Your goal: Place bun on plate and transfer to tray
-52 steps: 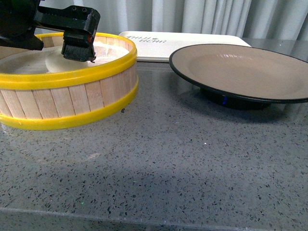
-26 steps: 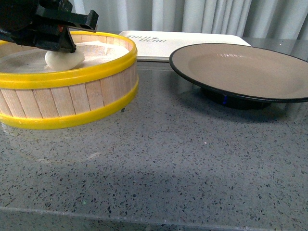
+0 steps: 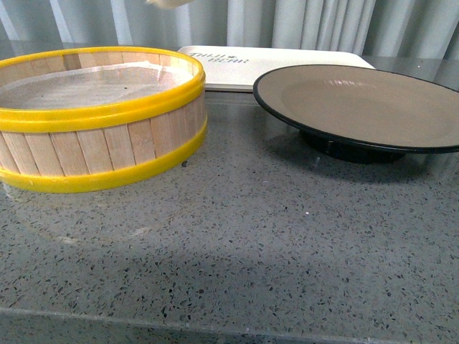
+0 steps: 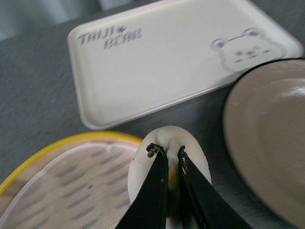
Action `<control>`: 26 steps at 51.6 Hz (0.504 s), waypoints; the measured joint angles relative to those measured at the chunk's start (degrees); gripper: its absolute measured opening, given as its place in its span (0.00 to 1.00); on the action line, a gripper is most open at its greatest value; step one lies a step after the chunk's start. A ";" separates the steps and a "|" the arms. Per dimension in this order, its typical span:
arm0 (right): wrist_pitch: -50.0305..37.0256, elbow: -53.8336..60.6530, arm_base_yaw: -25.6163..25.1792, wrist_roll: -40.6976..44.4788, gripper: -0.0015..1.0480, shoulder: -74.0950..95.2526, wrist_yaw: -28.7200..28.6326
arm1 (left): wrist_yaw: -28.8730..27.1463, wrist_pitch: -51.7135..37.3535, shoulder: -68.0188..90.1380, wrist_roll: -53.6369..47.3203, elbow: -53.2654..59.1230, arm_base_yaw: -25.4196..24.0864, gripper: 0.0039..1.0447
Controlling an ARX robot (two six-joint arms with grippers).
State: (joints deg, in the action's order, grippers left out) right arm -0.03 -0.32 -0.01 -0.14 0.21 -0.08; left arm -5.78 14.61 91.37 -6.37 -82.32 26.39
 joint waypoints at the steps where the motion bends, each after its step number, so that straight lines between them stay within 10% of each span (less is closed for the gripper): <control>1: 0.00 0.00 0.00 0.02 0.92 0.00 0.00 | -0.15 0.00 0.11 -0.04 -0.44 0.59 0.04; 26: 0.00 0.00 0.00 0.00 0.92 0.00 0.00 | -6.62 -4.52 16.06 -5.77 -8.07 19.89 0.04</control>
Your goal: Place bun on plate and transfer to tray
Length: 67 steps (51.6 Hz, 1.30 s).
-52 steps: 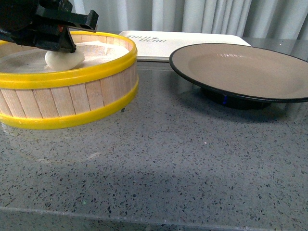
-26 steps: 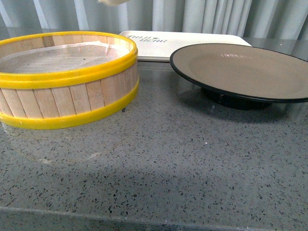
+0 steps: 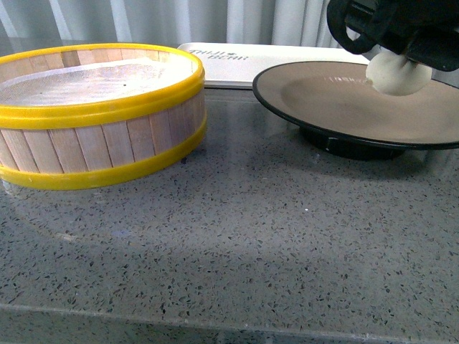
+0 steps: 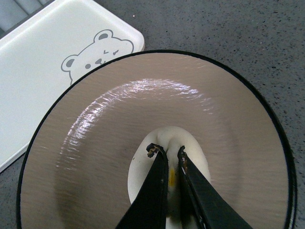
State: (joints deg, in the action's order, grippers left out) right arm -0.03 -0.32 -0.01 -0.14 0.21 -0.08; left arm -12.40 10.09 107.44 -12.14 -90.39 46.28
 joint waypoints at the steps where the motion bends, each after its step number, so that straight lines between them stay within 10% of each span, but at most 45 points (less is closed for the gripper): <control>1: 0.00 0.00 0.00 0.02 0.92 0.00 0.00 | -0.39 -0.07 0.85 -0.11 -0.79 0.04 0.04; 45: 0.00 0.00 0.00 0.00 0.92 0.00 0.00 | -3.10 4.09 9.68 -6.40 -8.46 -2.08 0.04; 67: 0.00 0.00 0.00 0.02 0.92 0.00 0.00 | -2.38 7.08 9.49 -5.53 -11.34 -2.12 0.81</control>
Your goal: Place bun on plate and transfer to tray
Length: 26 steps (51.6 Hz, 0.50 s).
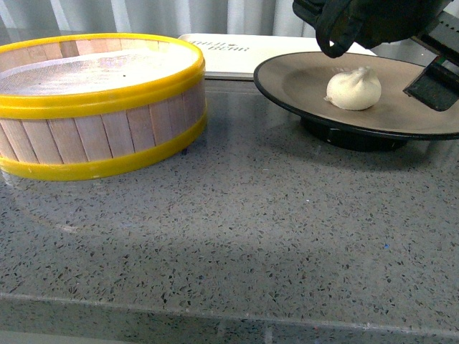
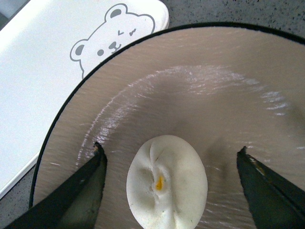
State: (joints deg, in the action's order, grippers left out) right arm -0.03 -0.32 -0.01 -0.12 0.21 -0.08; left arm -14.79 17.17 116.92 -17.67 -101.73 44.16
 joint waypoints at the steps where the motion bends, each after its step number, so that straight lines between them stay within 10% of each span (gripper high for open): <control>1: 0.00 0.00 0.00 -0.02 0.92 0.00 0.00 | 0.04 0.07 -0.04 0.02 -0.07 -0.04 0.83; 26: 0.00 0.00 0.00 0.00 0.92 0.00 0.00 | 3.10 -12.20 -20.61 -0.09 16.33 -2.29 0.94</control>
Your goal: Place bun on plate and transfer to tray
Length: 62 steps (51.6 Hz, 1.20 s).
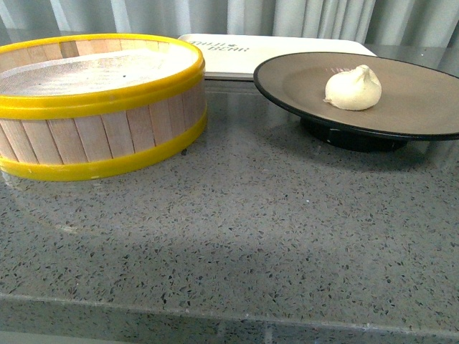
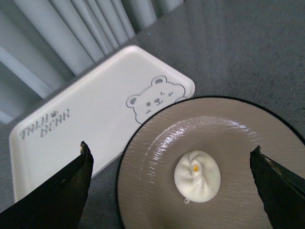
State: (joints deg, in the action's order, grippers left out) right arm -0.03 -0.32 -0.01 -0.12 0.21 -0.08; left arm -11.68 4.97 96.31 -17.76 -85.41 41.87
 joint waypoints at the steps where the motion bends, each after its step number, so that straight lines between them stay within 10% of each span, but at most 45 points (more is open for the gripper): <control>1: 0.00 0.00 0.00 -0.02 0.92 0.00 0.00 | 0.37 -0.76 -2.19 0.00 1.95 -0.35 0.94; 22: 0.00 0.00 0.00 0.00 0.92 0.00 0.00 | 7.85 -4.35 -33.09 1.05 34.86 -14.49 0.93; 27: 0.00 0.00 0.00 0.00 0.92 0.00 0.00 | -5.60 -21.90 -39.43 10.49 47.45 -19.15 0.75; 46: 0.00 0.00 0.00 -0.02 0.92 0.00 0.11 | 2.03 -31.45 -54.77 17.11 70.66 -31.69 0.03; 62: 0.00 0.00 0.00 -0.02 0.92 0.00 0.02 | 9.11 -30.05 -63.78 17.75 78.16 -38.16 0.04</control>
State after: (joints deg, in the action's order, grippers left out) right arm -0.03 -0.32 -0.01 -0.14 0.21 -0.05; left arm -2.57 -25.08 32.53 -0.01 -7.25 3.70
